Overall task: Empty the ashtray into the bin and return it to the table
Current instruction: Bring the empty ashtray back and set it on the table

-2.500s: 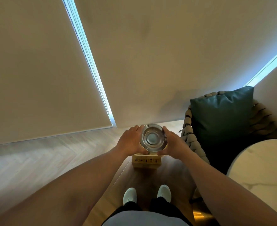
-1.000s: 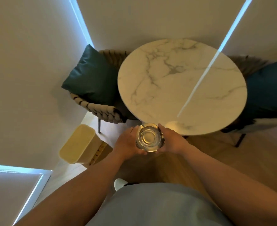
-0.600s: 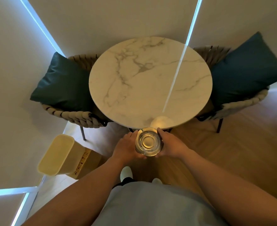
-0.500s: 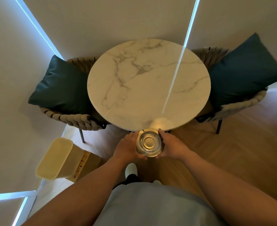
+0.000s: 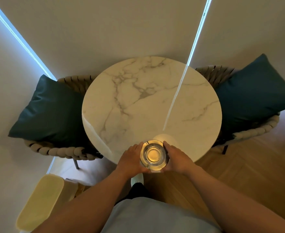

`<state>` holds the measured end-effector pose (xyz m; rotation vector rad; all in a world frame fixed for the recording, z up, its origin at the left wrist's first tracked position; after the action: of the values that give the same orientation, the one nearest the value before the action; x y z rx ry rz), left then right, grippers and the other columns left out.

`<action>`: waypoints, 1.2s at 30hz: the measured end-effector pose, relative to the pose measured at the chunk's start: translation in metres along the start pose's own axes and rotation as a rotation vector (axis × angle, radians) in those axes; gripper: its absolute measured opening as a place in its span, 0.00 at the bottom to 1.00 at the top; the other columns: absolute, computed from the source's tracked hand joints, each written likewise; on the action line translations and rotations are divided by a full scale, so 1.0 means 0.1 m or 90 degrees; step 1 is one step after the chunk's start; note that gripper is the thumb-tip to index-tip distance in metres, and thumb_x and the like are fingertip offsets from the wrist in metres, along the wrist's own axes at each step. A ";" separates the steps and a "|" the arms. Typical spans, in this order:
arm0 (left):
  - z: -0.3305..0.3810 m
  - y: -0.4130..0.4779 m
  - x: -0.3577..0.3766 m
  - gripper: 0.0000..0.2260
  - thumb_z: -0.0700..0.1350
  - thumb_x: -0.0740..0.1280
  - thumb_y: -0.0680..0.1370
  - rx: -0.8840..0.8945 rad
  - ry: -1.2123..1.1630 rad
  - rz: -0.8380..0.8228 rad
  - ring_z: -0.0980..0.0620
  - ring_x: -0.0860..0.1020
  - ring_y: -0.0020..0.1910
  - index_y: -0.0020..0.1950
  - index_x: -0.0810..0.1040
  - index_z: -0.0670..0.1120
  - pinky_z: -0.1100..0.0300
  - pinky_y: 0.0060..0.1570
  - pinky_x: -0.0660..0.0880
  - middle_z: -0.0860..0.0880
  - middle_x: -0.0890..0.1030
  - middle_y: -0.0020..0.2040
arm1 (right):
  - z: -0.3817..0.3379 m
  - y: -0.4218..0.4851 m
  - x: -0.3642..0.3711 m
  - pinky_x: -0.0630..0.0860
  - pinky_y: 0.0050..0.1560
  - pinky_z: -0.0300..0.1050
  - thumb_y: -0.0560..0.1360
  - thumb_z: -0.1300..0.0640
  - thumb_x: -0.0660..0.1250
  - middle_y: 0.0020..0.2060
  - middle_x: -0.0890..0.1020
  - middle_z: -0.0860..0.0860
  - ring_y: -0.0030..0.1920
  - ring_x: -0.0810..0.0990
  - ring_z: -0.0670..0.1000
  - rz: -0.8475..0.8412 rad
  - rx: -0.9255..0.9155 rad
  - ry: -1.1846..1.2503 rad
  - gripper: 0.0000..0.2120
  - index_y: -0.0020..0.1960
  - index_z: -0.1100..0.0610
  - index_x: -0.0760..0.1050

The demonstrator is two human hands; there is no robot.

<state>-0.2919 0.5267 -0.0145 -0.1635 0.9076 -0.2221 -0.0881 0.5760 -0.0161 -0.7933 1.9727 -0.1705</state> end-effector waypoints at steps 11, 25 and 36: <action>-0.54 1.23 -0.58 0.51 0.63 0.79 0.55 -0.010 0.002 -0.063 0.49 0.73 0.60 0.73 0.58 0.59 0.53 0.58 0.72 0.52 0.76 0.62 | -0.18 1.17 -0.40 0.75 0.57 0.49 0.58 0.43 0.80 0.66 0.72 0.53 0.63 0.74 0.54 0.022 0.088 0.018 0.60 0.78 0.51 0.47; -0.53 2.40 -0.88 0.44 0.60 0.79 0.59 -0.020 0.038 -0.041 0.45 0.74 0.59 0.70 0.66 0.52 0.48 0.57 0.72 0.48 0.77 0.61 | 0.02 2.20 -1.01 0.77 0.54 0.55 0.57 0.46 0.82 0.60 0.76 0.53 0.59 0.76 0.56 0.055 0.056 0.061 0.52 0.74 0.50 0.58; -0.56 2.91 -0.64 0.47 0.58 0.81 0.57 -0.072 0.089 0.011 0.44 0.72 0.57 0.72 0.67 0.49 0.51 0.56 0.70 0.47 0.76 0.58 | 0.39 2.71 -1.18 0.76 0.57 0.55 0.58 0.49 0.82 0.63 0.71 0.55 0.62 0.73 0.58 -0.003 0.039 0.019 0.57 0.77 0.52 0.51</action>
<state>-0.3396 0.8210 -0.0677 -0.2470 1.0603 -0.1679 -0.1425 0.8647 -0.0650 -0.7592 1.9845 -0.2461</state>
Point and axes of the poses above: each hand's wrist, its own y-axis towards the middle knuckle, its own x-axis out of the palm, z = x × y, the point moved 2 cm from there along y, towards the middle knuckle
